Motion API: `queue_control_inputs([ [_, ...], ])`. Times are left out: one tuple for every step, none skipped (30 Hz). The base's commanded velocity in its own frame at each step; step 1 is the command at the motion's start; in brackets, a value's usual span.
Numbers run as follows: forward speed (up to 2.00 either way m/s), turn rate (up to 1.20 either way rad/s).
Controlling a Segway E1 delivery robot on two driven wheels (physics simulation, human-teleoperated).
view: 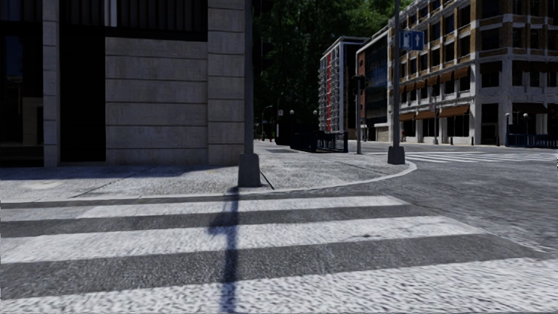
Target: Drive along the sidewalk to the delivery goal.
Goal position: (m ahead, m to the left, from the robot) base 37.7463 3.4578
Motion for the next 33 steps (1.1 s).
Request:
queue_control_inputs([
  [1.74, -0.28],
  [1.74, -0.28],
  [1.74, -0.28],
  [1.74, -0.28],
  [1.74, -0.28],
  [1.74, -0.28],
  [1.74, -0.28],
  [1.74, -0.28],
  [1.74, -0.25],
  [1.74, -0.25],
  [1.74, -0.04],
  [1.74, 0.00],
  [1.74, 0.00],
  [1.75, 0.00],
  [1.75, 0.00],
  [1.75, 0.00],
  [1.75, 0.00],
  [1.75, 0.00],
  [1.75, 0.00],
  [1.75, 0.00],
  [1.75, -0.13],
  [1.75, -0.35],
  [1.75, -0.43],
  [1.75, -0.43],
  [1.75, -0.45],
  [1.75, -0.45],
  [1.75, -0.45],
  [1.75, -0.45],
  [1.75, -0.45],
  [1.75, -0.45],
  [1.75, -0.45],
  [1.75, -0.45],
  [1.75, -0.45],
])
